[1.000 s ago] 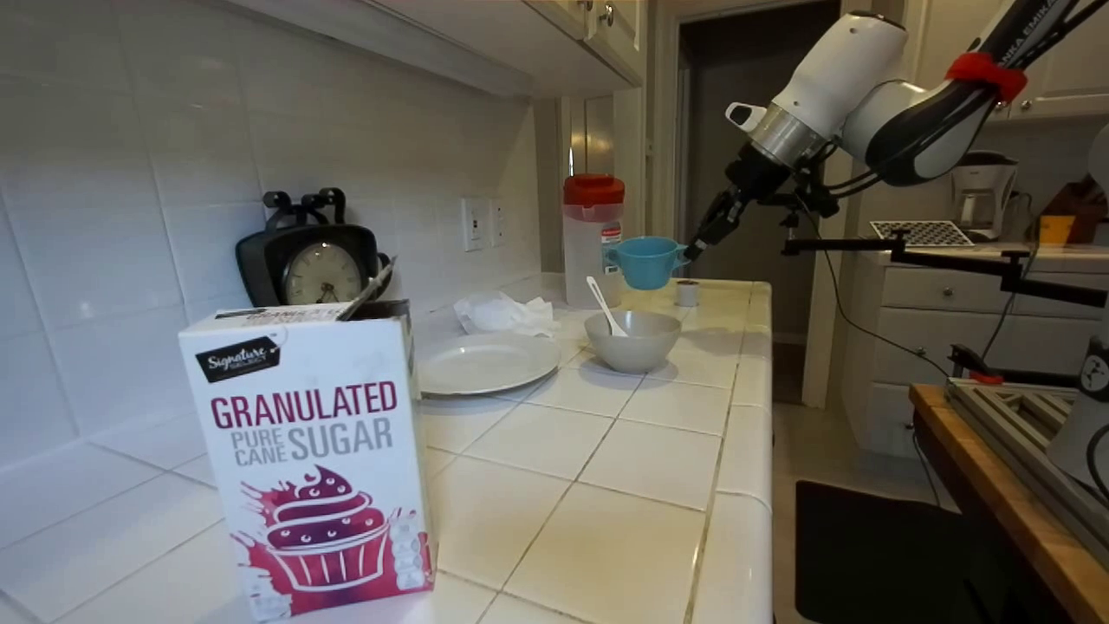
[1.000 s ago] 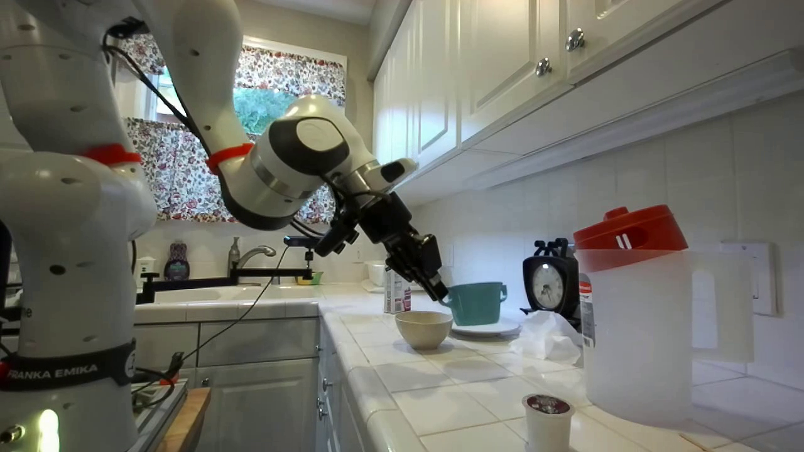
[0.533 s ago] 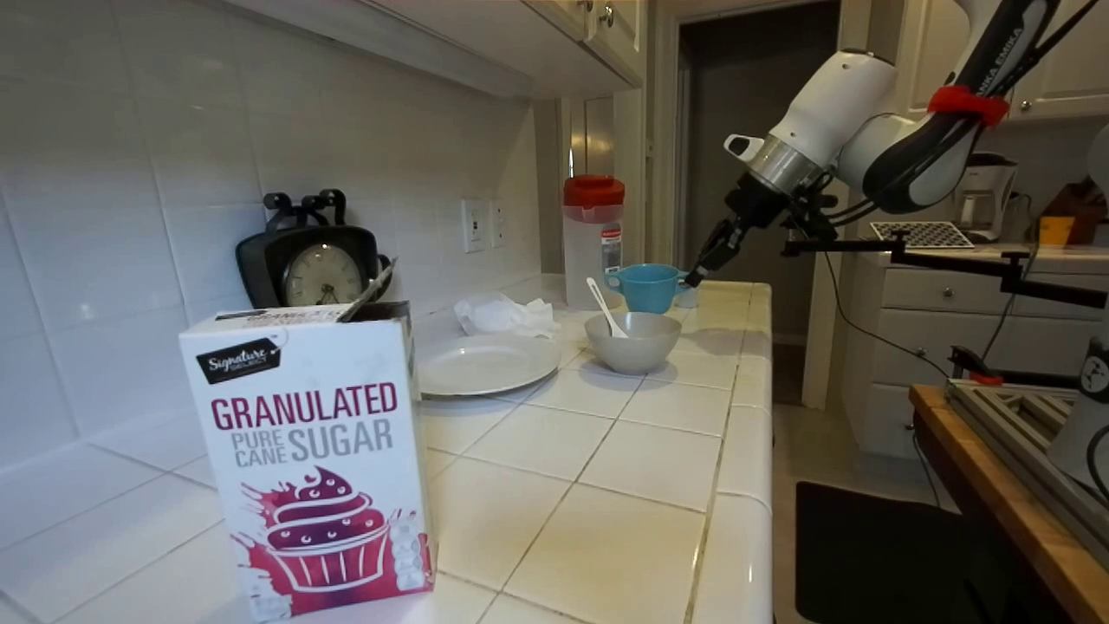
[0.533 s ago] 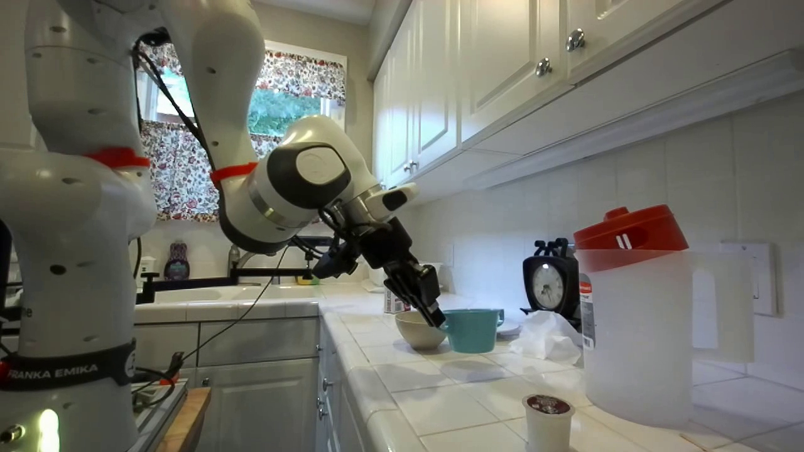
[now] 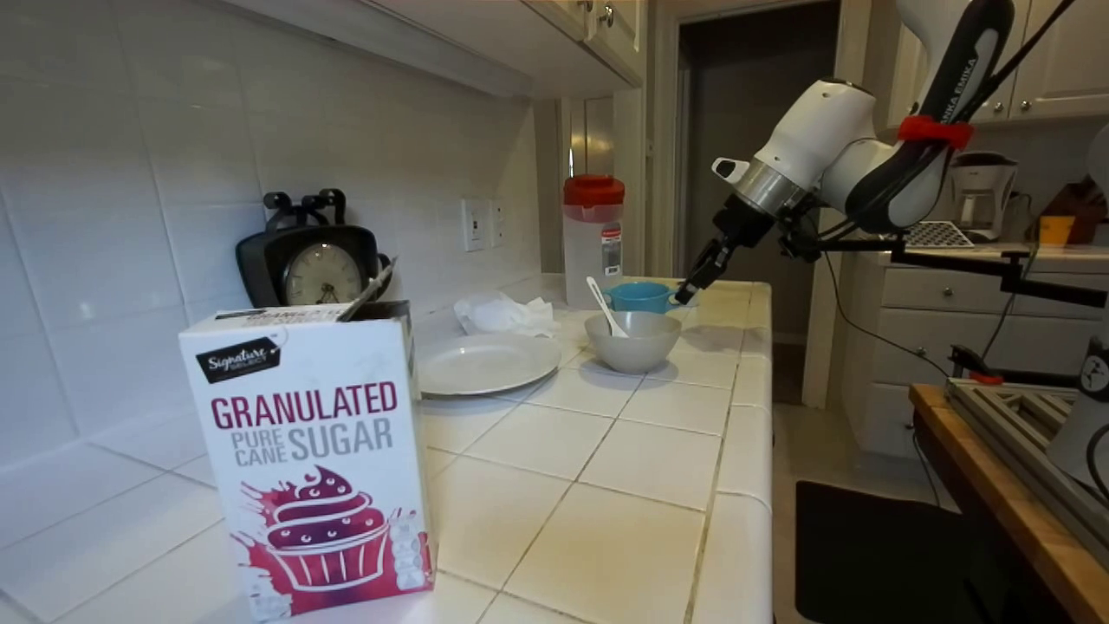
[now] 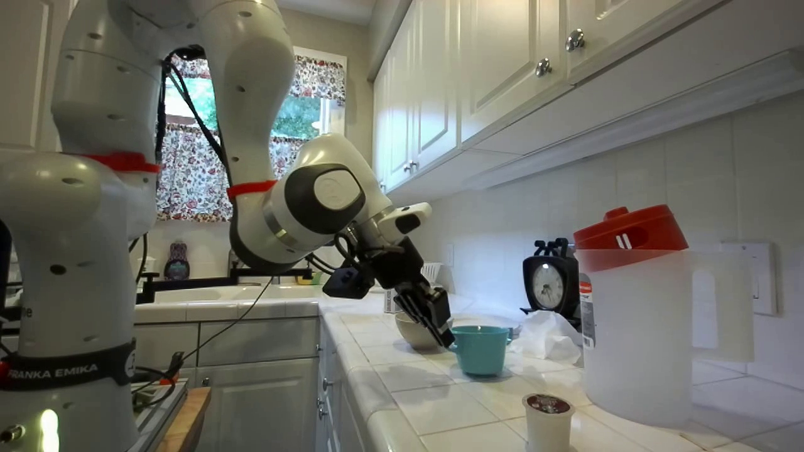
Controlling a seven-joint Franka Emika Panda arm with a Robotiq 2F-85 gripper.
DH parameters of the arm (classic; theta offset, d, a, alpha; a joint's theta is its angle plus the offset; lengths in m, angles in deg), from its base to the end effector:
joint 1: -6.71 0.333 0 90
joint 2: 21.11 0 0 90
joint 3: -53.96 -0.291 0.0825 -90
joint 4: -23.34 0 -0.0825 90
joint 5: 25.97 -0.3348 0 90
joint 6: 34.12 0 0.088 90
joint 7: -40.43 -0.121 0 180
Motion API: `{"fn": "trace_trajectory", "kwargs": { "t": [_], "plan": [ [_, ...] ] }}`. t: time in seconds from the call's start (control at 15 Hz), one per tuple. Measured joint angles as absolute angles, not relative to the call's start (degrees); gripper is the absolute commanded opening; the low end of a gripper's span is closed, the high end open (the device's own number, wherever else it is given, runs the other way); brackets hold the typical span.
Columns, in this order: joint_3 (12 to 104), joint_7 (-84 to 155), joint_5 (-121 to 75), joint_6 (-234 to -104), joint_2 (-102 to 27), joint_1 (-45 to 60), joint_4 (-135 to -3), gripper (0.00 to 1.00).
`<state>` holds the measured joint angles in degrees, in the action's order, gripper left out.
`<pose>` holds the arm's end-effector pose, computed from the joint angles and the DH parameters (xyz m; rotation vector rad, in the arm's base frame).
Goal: Pour the sugar in the blue cup into the bowl
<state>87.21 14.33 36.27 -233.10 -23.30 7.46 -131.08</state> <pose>0.3859 -0.1181 0.2902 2.8965 0.1931 0.9285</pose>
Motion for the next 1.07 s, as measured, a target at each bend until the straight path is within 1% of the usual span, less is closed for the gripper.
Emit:
{"fn": "trace_trajectory", "kwargs": {
  "t": [0.2, 0.27, 0.53, 0.87, 0.93, 1.07],
  "plan": [
    [87.2, 13.1, 36.3, -233.4, -25.4, 7.4, -129.3, 0.03],
    [87.2, 13.0, 36.3, -233.4, -25.7, 7.4, -128.7, 0.33],
    [87.1, 12.9, 36.5, -233.3, -25.7, 7.4, -127.3, 0.58],
    [87.0, 12.9, 36.7, -232.3, -21.9, 7.5, -126.7, 0.96],
    [86.7, 12.9, 37.1, -231.3, -20.0, 7.6, -126.9, 0.99],
    [85.7, 11.9, 37.8, -227.4, -15.9, 8.4, -128.3, 1.00]
  ]
}}
